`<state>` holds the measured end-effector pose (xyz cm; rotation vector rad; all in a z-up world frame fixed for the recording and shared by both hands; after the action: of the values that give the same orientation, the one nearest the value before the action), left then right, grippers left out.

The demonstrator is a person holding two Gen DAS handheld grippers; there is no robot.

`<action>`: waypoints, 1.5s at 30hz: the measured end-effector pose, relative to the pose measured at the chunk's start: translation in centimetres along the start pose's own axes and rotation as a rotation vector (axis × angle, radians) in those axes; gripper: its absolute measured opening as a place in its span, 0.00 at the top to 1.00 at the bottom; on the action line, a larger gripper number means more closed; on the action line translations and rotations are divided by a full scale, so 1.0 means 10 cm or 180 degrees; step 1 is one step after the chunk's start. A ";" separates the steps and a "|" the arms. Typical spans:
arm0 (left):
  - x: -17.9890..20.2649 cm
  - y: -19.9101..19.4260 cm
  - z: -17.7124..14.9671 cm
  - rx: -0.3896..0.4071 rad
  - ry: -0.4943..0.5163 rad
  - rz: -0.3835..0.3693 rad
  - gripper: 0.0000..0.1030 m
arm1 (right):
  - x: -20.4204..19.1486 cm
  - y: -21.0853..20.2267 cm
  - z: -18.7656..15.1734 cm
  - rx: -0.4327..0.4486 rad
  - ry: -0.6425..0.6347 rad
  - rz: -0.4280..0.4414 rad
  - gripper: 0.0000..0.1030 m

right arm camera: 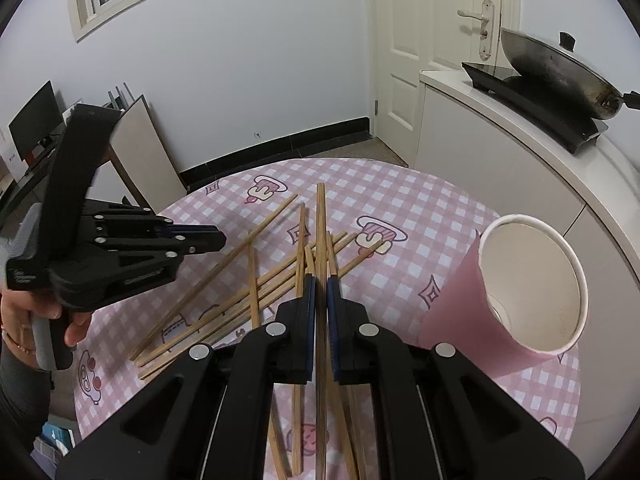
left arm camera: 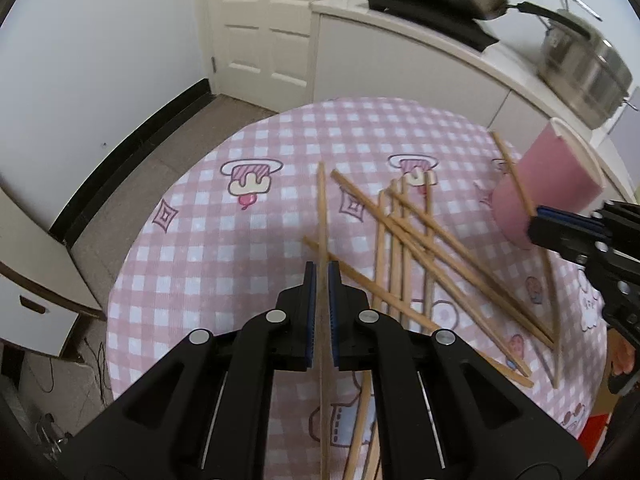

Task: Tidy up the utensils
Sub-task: 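Close the right tool on a chopstick while the left tool holds its chopstick, then lift both held chopsticks upright and carry them over the pink cup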

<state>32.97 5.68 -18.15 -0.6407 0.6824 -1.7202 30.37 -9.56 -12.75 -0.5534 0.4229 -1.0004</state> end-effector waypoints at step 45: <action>0.30 -1.15 0.41 0.0879 0.0009 -0.0246 0.95 | -0.08 -0.54 0.20 0.0341 0.0025 0.0134 0.96</action>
<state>27.66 4.72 -6.76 -0.4763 0.4153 -1.8457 27.53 -10.67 -7.78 -0.4426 0.3842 -0.9789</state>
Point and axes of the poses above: each gripper's, at about its wrist camera, not at the fingertips, and y roughly the way its jaws point, x to its right, z to its top, the point moved 7 cm from there along y, roughly the way its jaws point, and after that the axes turned 11 degrees about x, right-handed, at the moved point
